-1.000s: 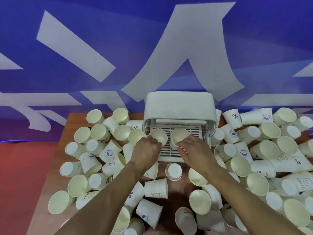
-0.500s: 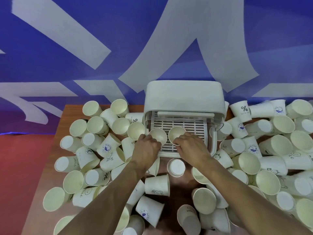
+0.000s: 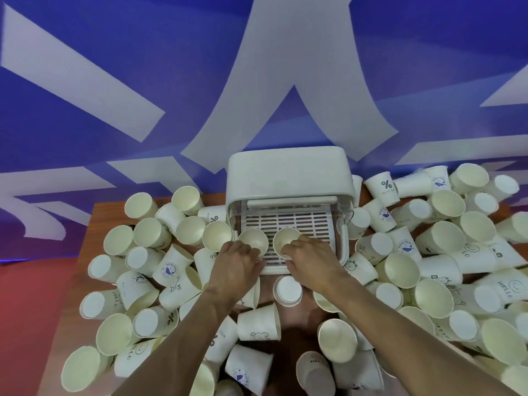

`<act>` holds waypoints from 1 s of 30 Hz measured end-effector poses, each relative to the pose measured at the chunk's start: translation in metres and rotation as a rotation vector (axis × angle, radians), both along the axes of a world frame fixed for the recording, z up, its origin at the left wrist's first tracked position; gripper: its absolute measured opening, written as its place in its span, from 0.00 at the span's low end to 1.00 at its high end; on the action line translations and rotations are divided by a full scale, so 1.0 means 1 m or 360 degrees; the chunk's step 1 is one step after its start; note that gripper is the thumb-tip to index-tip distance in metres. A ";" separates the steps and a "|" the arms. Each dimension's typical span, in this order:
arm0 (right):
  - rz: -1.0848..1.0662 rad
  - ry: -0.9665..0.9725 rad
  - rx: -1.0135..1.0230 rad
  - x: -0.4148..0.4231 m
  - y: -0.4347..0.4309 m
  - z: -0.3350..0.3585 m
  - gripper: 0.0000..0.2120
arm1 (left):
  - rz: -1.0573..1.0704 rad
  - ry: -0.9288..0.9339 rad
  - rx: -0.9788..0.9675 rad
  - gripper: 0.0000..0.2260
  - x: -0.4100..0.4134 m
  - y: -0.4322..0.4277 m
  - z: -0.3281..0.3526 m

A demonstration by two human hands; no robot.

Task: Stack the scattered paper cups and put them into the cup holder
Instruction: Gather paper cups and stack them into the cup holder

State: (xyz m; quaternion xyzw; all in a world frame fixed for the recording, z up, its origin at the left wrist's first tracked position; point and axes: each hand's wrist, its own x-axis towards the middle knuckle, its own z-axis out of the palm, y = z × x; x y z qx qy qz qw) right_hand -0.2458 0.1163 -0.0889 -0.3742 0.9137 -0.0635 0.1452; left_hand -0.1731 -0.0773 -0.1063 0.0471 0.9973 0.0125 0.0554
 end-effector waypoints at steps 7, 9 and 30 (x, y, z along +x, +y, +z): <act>-0.0099 0.0150 -0.0185 0.036 0.046 0.055 0.12 | 0.0017 0.0274 0.0315 0.14 0.014 0.019 0.027; -0.0180 0.0180 -0.0263 0.055 0.078 0.068 0.11 | -0.0112 0.0300 0.0353 0.14 0.010 0.044 0.044; -0.1063 0.0086 -0.0122 0.136 0.508 0.050 0.09 | -0.1257 -0.0410 0.0334 0.14 0.018 0.457 0.059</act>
